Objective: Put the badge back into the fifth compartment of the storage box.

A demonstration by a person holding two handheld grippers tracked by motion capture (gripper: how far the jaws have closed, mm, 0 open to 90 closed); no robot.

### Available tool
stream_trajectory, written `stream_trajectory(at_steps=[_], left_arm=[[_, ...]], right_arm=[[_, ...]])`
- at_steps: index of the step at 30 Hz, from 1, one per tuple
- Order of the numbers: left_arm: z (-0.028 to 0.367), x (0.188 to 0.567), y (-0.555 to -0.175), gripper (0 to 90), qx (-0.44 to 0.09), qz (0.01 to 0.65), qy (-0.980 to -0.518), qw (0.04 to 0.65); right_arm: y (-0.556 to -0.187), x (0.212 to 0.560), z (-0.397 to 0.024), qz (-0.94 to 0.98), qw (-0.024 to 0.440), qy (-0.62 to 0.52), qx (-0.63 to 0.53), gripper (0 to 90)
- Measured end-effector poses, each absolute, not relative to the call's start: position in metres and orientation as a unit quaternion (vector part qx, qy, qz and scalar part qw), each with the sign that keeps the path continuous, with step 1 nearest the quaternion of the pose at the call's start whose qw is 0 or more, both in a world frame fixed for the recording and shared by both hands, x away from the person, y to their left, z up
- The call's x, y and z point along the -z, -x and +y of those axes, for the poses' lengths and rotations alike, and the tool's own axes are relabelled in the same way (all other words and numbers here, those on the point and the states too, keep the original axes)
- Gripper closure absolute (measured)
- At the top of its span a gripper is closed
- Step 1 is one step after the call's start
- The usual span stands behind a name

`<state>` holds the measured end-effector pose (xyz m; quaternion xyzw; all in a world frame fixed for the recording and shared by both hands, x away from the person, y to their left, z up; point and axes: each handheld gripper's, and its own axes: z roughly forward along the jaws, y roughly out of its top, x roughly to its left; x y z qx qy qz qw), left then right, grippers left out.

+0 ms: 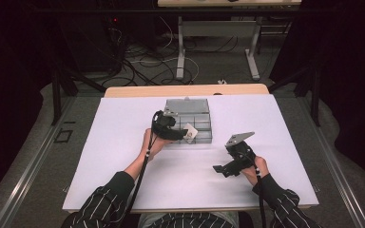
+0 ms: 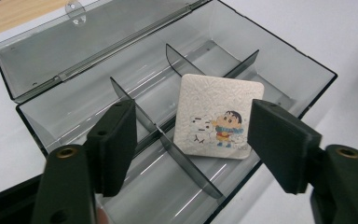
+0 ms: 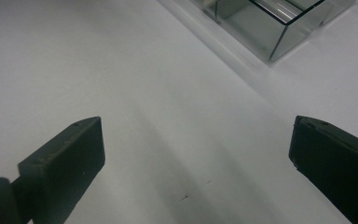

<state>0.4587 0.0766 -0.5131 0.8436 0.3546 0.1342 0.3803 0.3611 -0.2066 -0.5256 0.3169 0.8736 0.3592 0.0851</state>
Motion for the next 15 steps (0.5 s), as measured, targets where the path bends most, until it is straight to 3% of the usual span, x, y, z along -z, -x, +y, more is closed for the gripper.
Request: stream_trajectory(at_steps=[7, 15], left_arm=[[0.0825, 0.5118, -0.4588, 16.7, -0.147, 0.355, -0.848, 0.365], [0.0861, 0.5110, -0.4604, 9.0, -0.159, 0.357, -0.850, 0.352]], right_arm=[[-0.3610, 0.5248, -0.2072, 0.873, 0.088, -0.321, -0.356, 3.4], [-0.3613, 0.5238, -0.2084, 0.873, 0.085, -0.327, -0.353, 3.4]])
